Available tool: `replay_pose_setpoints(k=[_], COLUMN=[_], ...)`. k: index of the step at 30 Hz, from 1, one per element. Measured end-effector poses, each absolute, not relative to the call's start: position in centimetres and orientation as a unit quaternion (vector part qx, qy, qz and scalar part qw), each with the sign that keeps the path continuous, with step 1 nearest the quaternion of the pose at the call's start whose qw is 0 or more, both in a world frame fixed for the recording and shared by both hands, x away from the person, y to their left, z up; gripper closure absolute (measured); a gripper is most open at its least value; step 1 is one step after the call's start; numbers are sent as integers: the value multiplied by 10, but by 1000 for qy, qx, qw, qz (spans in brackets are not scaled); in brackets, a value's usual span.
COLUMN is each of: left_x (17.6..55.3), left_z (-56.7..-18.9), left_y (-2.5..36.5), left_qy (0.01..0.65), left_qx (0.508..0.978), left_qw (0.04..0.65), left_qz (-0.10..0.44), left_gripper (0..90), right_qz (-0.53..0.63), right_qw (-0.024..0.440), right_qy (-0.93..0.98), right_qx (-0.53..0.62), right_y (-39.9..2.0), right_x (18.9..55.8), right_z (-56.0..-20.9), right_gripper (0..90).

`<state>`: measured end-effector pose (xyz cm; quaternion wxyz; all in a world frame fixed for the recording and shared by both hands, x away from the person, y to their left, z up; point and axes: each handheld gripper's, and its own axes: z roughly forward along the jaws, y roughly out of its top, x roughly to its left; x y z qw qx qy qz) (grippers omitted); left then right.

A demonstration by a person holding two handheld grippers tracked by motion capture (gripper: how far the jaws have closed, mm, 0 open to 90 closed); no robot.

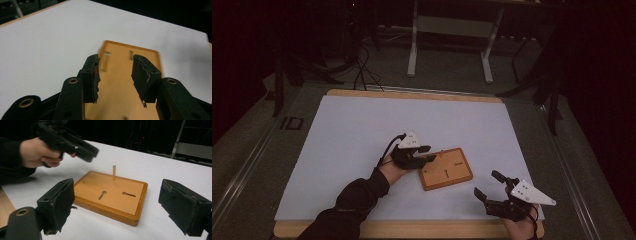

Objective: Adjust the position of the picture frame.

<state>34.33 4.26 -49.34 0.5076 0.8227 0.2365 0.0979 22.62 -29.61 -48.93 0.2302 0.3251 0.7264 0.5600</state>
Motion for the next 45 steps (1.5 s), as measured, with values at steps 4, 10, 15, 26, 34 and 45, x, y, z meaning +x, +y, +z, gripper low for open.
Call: replay_pose_setpoints(k=[4, 10, 15, 26, 34, 45], left_x=[322, 293, 279, 285, 290, 298], left_z=[-492, -504, -519, -535, -536, -536], left_y=[42, 31, 20, 23, 25, 31], left_qy=[228, 192, 173, 184, 195, 210], left_qx=[825, 855, 879, 900, 896, 893], left_qw=[511, 481, 442, 392, 396, 395], left_qz=[80, 35, 28, 46, 47, 54], left_gripper=[632, 871, 899, 900, 900, 900], right_qz=[561, 565, 563, 562, 565, 563], right_qw=[228, 227, 242, 222, 219, 227], right_qy=[725, 717, 713, 716, 715, 719], right_qx=[328, 338, 341, 349, 348, 338], right_y=[-296, -299, -301, -301, -301, -300], right_x=[226, 226, 225, 229, 229, 227], right_z=[-489, -488, -487, -490, -491, -490], right_gripper=[143, 135, 123, 117, 119, 137])
